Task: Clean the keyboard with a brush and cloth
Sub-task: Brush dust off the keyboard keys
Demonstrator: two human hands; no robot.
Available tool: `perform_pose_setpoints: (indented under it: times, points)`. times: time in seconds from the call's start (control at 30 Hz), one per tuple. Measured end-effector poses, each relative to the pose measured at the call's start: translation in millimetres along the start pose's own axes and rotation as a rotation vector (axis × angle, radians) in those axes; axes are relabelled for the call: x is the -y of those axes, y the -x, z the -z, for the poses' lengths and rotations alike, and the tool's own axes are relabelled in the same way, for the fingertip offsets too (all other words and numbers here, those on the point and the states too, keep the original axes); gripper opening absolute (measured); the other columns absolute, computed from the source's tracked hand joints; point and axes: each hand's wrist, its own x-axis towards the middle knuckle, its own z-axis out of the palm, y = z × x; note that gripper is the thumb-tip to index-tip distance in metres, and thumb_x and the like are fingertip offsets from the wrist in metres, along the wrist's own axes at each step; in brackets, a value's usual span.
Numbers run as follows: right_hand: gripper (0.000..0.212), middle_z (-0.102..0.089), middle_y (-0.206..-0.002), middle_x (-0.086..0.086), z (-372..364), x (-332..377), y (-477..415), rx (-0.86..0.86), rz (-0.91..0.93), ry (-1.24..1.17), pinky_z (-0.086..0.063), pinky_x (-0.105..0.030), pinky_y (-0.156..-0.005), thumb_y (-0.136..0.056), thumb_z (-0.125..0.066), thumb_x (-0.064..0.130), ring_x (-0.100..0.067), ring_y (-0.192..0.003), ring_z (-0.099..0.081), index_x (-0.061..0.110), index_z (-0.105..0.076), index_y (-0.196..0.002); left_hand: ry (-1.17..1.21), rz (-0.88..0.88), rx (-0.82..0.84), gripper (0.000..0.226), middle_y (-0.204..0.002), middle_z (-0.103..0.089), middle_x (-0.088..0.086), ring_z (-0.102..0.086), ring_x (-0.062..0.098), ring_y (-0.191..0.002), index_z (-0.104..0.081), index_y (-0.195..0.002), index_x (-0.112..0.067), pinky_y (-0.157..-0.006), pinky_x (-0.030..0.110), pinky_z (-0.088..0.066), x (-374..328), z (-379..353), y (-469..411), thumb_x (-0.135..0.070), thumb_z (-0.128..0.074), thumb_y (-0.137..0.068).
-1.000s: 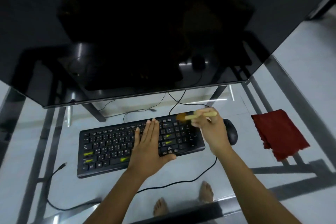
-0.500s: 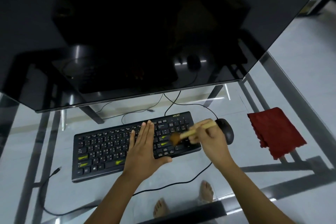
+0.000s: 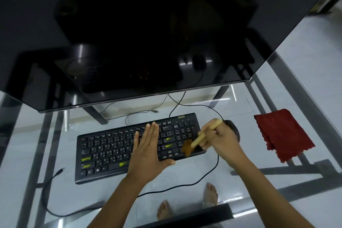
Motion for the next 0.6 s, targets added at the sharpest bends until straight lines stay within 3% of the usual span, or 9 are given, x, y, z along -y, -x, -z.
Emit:
perform_pose_setpoints:
  times: [0.03,0.13,0.17,0.23,0.3,0.4,0.43,0.53,0.6]
  points:
    - [0.011,-0.072,-0.075,-0.004,-2.4,-0.4,0.1,0.020,-0.024,0.045,-0.061,-0.031,-0.064,-0.098,-0.053,0.013,-0.017,-0.064,-0.070,0.010,-0.060,-0.090,0.000,0.000,0.001,0.123,-0.159,0.013,-0.009,0.021,0.006,-0.144,0.008,-0.153,-0.020,-0.117,0.038,0.016,0.3,0.0,0.1,-0.085,-0.046,-0.064]
    - [0.010,-0.068,-0.077,0.000,-1.0,-1.3,-3.8,-0.283,0.083,0.138,-0.057,-0.030,-0.065,-0.098,-0.054,0.018,-0.015,-0.070,-0.068,0.017,-0.058,-0.089,-0.009,0.004,0.006,0.122,-0.159,0.014,-0.010,0.021,0.005,-0.144,0.008,-0.153,-0.020,-0.117,0.036,0.017,-0.7,0.1,0.2,-0.085,-0.045,-0.065]
    - [0.009,-0.069,-0.078,-0.002,0.4,0.4,-5.1,-0.288,0.087,0.079,-0.056,-0.028,-0.063,-0.098,-0.055,0.018,-0.015,-0.069,-0.069,0.016,-0.058,-0.090,-0.005,0.000,0.000,0.122,-0.159,0.013,-0.009,0.020,0.006,-0.144,0.007,-0.153,-0.020,-0.116,0.036,0.018,-0.8,0.0,0.1,-0.085,-0.046,-0.065]
    - [0.012,-0.072,-0.078,-0.008,-3.5,4.5,-5.2,-0.063,-0.024,-0.096,-0.057,-0.028,-0.059,-0.098,-0.054,0.013,-0.017,-0.063,-0.070,0.012,-0.060,-0.089,0.000,-0.009,-0.003,0.121,-0.160,0.011,-0.008,0.018,0.007,-0.145,0.005,-0.154,-0.019,-0.117,0.036,0.017,0.1,0.0,0.1,-0.084,-0.047,-0.065]
    - [0.013,-0.072,-0.078,-0.008,-12.4,6.2,-3.7,0.054,-0.054,-0.054,-0.058,-0.025,-0.059,-0.098,-0.054,0.012,-0.016,-0.060,-0.070,0.013,-0.061,-0.087,-0.013,-0.008,0.002,0.121,-0.160,0.011,-0.008,0.019,0.007,-0.145,0.005,-0.154,-0.019,-0.117,0.038,0.015,1.2,-0.6,0.6,-0.085,-0.046,-0.067]
    - [0.016,-0.071,-0.073,0.001,-13.1,8.5,-7.3,-0.270,0.052,-0.020,-0.051,-0.009,-0.062,-0.099,-0.054,0.017,-0.006,-0.065,-0.069,0.024,-0.057,-0.084,0.041,-0.005,-0.004,0.119,-0.159,0.011,-0.010,0.019,0.005,-0.145,0.004,-0.154,-0.020,-0.118,0.038,0.014,-0.3,2.5,-0.1,-0.086,-0.045,-0.068]
    - [0.014,-0.071,-0.074,-0.001,-12.1,7.8,-9.7,-0.277,0.063,-0.075,-0.053,-0.011,-0.063,-0.099,-0.054,0.016,-0.008,-0.065,-0.070,0.021,-0.058,-0.086,0.066,-0.001,-0.001,0.119,-0.159,0.011,-0.011,0.019,0.004,-0.144,0.005,-0.154,-0.021,-0.118,0.037,0.014,-0.3,4.3,-0.7,-0.085,-0.046,-0.068]
    - [0.013,-0.073,-0.081,-0.011,-19.1,10.6,-10.2,-0.021,-0.002,-0.110,-0.060,-0.027,-0.059,-0.099,-0.052,0.011,-0.019,-0.063,-0.071,0.011,-0.060,-0.089,0.069,-0.009,0.016,0.119,-0.159,0.012,-0.010,0.019,0.004,-0.144,0.008,-0.153,-0.021,-0.118,0.037,0.013,0.6,8.9,-1.9,-0.082,-0.050,-0.069]
    - [0.014,-0.072,-0.074,-0.003,-23.3,10.6,-12.7,-0.190,0.032,-0.039,-0.059,-0.024,-0.062,-0.098,-0.054,0.014,-0.013,-0.061,-0.071,0.018,-0.058,-0.086,0.080,-0.014,0.024,0.118,-0.159,0.013,-0.011,0.020,0.003,-0.144,0.008,-0.153,-0.022,-0.118,0.037,0.012,1.9,10.7,-2.3,-0.082,-0.050,-0.069]
